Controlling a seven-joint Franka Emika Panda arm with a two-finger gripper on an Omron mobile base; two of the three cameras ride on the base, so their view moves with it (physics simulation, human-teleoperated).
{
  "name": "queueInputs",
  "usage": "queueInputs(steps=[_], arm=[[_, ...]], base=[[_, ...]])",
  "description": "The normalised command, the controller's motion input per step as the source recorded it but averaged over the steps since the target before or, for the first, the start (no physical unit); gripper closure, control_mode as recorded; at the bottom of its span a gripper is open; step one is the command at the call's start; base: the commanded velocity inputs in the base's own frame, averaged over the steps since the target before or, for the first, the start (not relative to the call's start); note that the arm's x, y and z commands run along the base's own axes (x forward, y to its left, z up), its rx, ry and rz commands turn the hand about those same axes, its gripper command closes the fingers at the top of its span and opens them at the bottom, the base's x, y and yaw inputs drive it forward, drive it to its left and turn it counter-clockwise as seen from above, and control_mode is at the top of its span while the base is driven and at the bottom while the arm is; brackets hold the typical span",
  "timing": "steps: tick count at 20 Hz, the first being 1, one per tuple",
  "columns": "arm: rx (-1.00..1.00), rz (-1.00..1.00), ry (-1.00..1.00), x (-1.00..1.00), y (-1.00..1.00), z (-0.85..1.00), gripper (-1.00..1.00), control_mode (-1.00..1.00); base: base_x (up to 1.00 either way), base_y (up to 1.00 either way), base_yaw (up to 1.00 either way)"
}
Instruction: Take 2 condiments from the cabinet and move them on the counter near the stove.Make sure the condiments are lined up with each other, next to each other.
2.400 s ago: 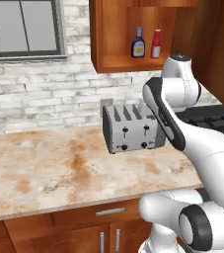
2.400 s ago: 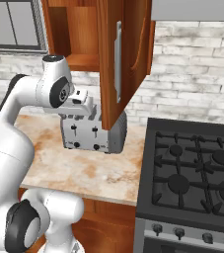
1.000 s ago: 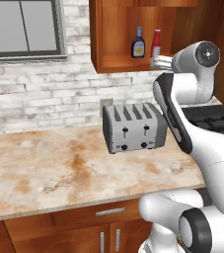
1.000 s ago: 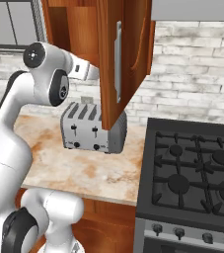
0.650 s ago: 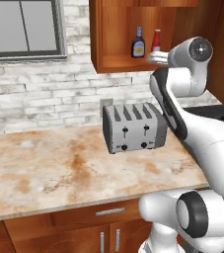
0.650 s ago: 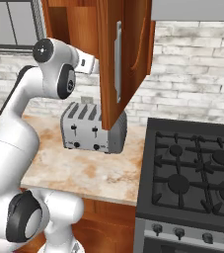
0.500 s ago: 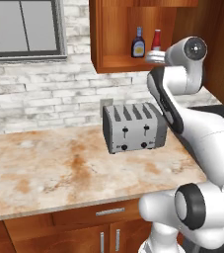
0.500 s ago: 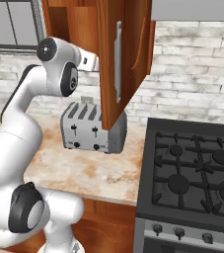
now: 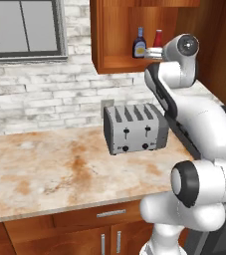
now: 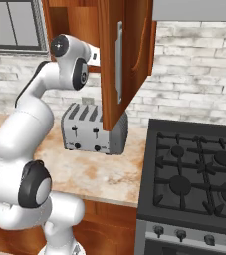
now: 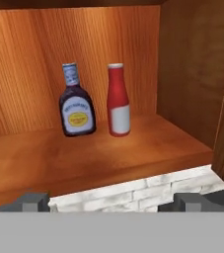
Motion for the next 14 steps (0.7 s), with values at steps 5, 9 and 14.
queueInputs(steps=[5,9,14], arm=[[0.0,-0.01,0.04,0.4,-0.16,0.12,-1.0,-1.0],[0.0,0.0,0.05,0.44,-0.11,0.06,-1.0,-1.0],[0.0,0.0,0.05,0.35,-0.11,0.05,-1.0,-1.0]], base=[[0.0,0.0,0.0],[0.0,0.0,0.0],[0.0,0.0,0.0]])
